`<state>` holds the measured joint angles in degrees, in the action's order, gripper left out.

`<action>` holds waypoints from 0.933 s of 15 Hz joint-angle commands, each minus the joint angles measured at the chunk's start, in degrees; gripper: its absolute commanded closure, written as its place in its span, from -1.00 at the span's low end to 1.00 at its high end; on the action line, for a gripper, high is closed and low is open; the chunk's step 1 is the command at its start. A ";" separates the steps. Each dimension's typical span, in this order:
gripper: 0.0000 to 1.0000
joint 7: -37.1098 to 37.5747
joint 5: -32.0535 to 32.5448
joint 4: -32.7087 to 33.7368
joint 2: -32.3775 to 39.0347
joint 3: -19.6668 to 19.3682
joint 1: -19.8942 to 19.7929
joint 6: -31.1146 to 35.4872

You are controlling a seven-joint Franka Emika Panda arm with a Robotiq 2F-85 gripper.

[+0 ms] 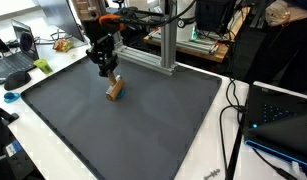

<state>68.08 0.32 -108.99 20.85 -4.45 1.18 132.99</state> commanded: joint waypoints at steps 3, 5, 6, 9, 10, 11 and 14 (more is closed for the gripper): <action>0.56 -1.07 -2.25 0.90 2.13 0.12 0.24 0.69; 0.56 -1.07 -2.15 0.92 2.72 0.04 0.25 1.05; 0.56 -1.34 -2.39 1.01 2.92 0.15 0.16 0.90; 0.56 -1.11 -1.93 1.56 4.14 0.02 0.34 1.17; 0.56 -1.45 -2.18 1.73 4.48 0.16 0.23 1.12; 0.56 -1.47 -2.11 1.93 4.81 0.16 0.28 1.04; 0.56 -2.05 -2.25 2.37 5.54 0.46 0.46 0.54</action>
<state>67.54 -0.06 -108.19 21.79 -4.39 1.41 132.67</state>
